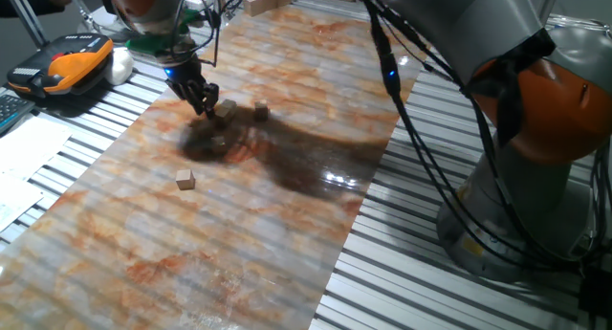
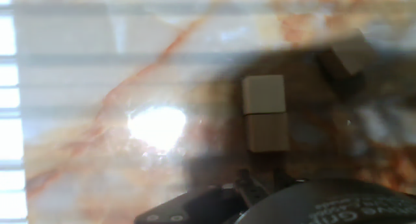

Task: Stack the blocks into a pyramid shape

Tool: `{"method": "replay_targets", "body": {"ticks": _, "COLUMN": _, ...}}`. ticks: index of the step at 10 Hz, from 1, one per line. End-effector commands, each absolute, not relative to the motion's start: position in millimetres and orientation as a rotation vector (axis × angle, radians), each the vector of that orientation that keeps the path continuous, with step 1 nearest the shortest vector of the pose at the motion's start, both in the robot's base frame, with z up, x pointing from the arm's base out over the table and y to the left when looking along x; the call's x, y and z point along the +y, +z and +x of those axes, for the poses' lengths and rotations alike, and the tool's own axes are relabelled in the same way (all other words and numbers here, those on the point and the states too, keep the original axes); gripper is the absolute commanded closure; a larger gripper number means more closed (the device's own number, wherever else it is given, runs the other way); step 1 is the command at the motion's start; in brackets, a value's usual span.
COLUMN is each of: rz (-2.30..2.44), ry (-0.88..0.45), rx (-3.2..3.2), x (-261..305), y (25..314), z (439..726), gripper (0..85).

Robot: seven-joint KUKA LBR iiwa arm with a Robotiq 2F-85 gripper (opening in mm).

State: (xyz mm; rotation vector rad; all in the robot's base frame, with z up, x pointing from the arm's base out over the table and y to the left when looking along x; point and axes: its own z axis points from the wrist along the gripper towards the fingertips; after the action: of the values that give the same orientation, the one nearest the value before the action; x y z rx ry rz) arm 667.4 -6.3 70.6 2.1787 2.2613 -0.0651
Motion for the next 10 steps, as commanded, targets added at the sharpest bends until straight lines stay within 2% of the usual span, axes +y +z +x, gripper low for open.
{"method": "replay_targets", "body": {"ticks": 1, "rz": 2.123, "ry": 0.108, "rx": 2.309, "x": -6.6, "y": 71.1, "z": 667.5, "gripper": 68.0}}
{"method": "replay_targets", "body": {"ticks": 2, "rz": 2.113, "ry": 0.114, "rx": 2.315, "x": -5.1, "y": 70.5, "z": 667.0, "gripper": 51.0}}
{"method": "replay_targets", "body": {"ticks": 3, "rz": 2.116, "ry": 0.096, "rx": 2.309, "x": -4.5, "y": 70.0, "z": 666.8, "gripper": 51.0}}
{"method": "replay_targets", "body": {"ticks": 5, "rz": 1.993, "ry": 0.088, "rx": 2.424, "x": -6.2, "y": 69.1, "z": 662.9, "gripper": 85.0}}
{"method": "replay_targets", "body": {"ticks": 7, "rz": 1.937, "ry": -0.040, "rx": 2.456, "x": -3.6, "y": 70.7, "z": 663.2, "gripper": 85.0}}
{"method": "replay_targets", "body": {"ticks": 10, "rz": 2.012, "ry": -0.064, "rx": 2.388, "x": 0.1, "y": 73.7, "z": 663.4, "gripper": 85.0}}
